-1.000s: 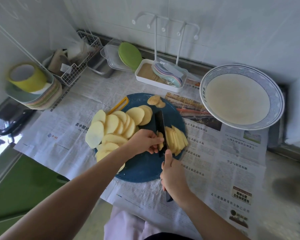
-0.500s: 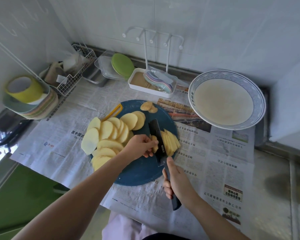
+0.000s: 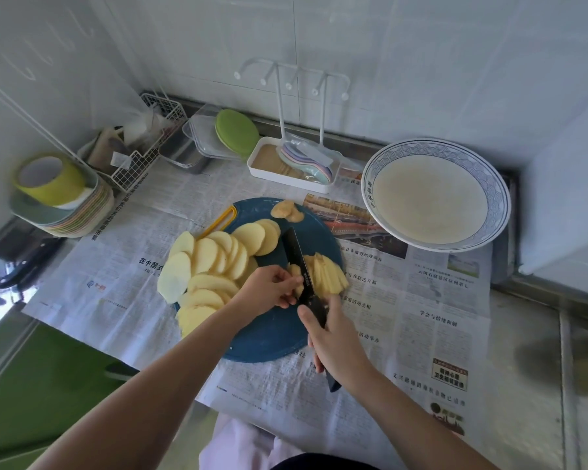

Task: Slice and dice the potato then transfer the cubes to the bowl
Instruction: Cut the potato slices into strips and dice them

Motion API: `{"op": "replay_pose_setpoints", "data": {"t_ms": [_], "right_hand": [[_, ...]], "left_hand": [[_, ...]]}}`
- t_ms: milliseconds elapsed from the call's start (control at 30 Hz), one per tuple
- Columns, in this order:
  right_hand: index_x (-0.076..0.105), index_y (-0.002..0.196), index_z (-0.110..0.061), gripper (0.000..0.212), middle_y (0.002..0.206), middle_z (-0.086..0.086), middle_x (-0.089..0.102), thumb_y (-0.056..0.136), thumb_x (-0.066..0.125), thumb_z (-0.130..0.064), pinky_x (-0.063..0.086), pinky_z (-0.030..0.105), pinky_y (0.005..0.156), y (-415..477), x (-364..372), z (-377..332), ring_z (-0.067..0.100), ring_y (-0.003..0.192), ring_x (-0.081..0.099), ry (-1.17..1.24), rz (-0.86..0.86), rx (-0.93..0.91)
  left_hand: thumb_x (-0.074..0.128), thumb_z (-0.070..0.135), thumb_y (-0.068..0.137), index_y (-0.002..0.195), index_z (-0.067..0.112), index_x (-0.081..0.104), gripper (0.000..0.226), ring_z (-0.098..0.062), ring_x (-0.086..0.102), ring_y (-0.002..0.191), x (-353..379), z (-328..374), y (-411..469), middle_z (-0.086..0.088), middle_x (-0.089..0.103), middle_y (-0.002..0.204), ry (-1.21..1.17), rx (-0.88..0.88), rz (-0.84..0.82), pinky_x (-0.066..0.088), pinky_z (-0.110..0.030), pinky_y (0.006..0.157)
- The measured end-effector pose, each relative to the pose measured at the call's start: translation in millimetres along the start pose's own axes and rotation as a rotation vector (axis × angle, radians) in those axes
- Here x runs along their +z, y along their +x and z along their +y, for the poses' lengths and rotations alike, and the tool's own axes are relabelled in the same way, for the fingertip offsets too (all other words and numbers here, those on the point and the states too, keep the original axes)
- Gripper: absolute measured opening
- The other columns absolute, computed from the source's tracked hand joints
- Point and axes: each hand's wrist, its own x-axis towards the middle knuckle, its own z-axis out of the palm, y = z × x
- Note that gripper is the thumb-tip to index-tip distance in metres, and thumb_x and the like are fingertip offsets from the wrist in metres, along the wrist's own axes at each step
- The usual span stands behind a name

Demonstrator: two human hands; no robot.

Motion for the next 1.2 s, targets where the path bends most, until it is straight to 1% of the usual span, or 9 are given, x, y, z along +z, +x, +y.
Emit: {"op": "replay_pose_setpoints", "data": {"t_ms": [200, 300, 433, 600, 733, 800, 900, 1067, 1200], "right_hand": [[0.037, 0.135, -0.033, 0.041, 0.066, -0.007, 0.054, 0.098, 0.049, -0.042, 0.042, 0.024, 0.051, 1.4, -1.8, 2.9, 0.004, 0.048, 0.048, -0.059, 0.029, -0.028], [0.050, 0.120, -0.043, 0.022, 0.062, 0.004, 0.047, 0.100, 0.049, -0.034, 0.037, 0.026, 0.045, 3.0, -12.5, -4.6, 0.008, 0.045, 0.039, 0.149, -0.050, 0.035], [0.055, 0.104, -0.005, 0.019, 0.055, 0.005, 0.043, 0.100, 0.050, -0.024, 0.033, 0.027, 0.037, -0.2, -28.9, -14.7, 0.017, 0.037, 0.034, 0.361, -0.099, 0.156], [0.050, 0.090, -0.006, 0.023, 0.056, 0.002, 0.046, 0.099, 0.052, -0.026, 0.035, 0.026, 0.039, -5.1, -50.9, -22.2, 0.016, 0.037, 0.035, 0.436, -0.113, 0.128], [0.046, 0.079, -0.007, 0.030, 0.057, 0.005, 0.046, 0.099, 0.051, -0.028, 0.037, 0.026, 0.038, -10.3, -75.0, -28.0, 0.017, 0.038, 0.035, 0.374, -0.071, 0.011], [0.045, 0.077, -0.008, 0.031, 0.057, 0.004, 0.046, 0.099, 0.051, -0.029, 0.038, 0.027, 0.039, -12.6, -86.0, -26.7, 0.018, 0.038, 0.036, 0.308, -0.017, -0.003], [0.045, 0.077, -0.008, 0.031, 0.057, 0.003, 0.046, 0.099, 0.050, -0.028, 0.038, 0.027, 0.040, -13.0, -98.2, -18.1, 0.018, 0.038, 0.038, 0.259, 0.052, 0.026], [0.043, 0.074, -0.008, 0.033, 0.056, 0.002, 0.045, 0.100, 0.050, -0.026, 0.038, 0.028, 0.040, -16.9, -105.4, -7.9, 0.018, 0.037, 0.038, 0.225, 0.086, 0.027], [0.043, 0.073, -0.009, 0.032, 0.056, 0.003, 0.045, 0.100, 0.050, -0.025, 0.038, 0.029, 0.041, -21.7, -105.9, -0.8, 0.018, 0.037, 0.038, 0.208, 0.091, 0.025]], "left_hand": [[0.065, 0.023, 0.090, 0.079, 0.008, 0.055, 0.022, -0.013, 0.060, 0.058, 0.2, 2.2, 0.5, 0.001, 0.061, 0.058, -0.008, -0.005, -0.021, 0.050, -0.019, 0.055], [0.065, 0.023, 0.090, 0.079, 0.008, 0.054, 0.022, -0.013, 0.061, 0.060, 0.3, 3.3, -0.1, 0.002, 0.062, 0.058, -0.007, -0.006, -0.026, 0.051, -0.020, 0.057], [0.067, 0.024, 0.089, 0.078, 0.009, 0.054, 0.023, -0.016, 0.062, 0.064, 0.6, 2.3, 0.7, 0.004, 0.062, 0.055, -0.009, -0.015, -0.023, 0.051, -0.021, 0.059], [0.068, 0.027, 0.088, 0.077, 0.009, 0.053, 0.026, -0.016, 0.062, 0.063, 3.3, 7.0, -1.2, 0.005, 0.061, 0.054, 0.019, -0.047, -0.005, 0.052, -0.024, 0.060], [0.068, 0.045, 0.085, 0.095, 0.014, 0.050, 0.037, -0.014, 0.058, 0.071, 13.5, 13.4, -11.5, -0.001, 0.061, 0.087, 0.206, -0.077, 0.245, 0.047, -0.026, 0.060], [0.065, 0.056, 0.082, 0.116, 0.013, 0.042, 0.060, -0.022, 0.053, 0.099, 28.1, 21.6, -17.9, -0.005, 0.048, 0.115, 0.220, -0.104, 0.416, 0.048, -0.034, 0.081], [0.059, 0.073, 0.074, 0.144, 0.001, 0.017, 0.109, -0.034, 0.031, 0.129, 66.2, 33.6, -15.0, -0.017, 0.029, 0.139, 0.412, -0.181, 0.506, 0.028, -0.043, 0.108], [0.056, 0.078, 0.070, 0.149, 0.001, -0.009, 0.128, -0.031, 0.022, 0.134, 108.7, 35.6, -5.3, -0.016, 0.020, 0.147, 0.580, -0.232, 0.598, 0.022, -0.042, 0.109], [0.056, 0.074, 0.074, 0.150, 0.001, -0.009, 0.124, -0.032, 0.024, 0.133, 113.8, 35.0, -1.9, -0.017, 0.022, 0.146, 0.626, -0.186, 0.624, 0.021, -0.042, 0.107]]}}
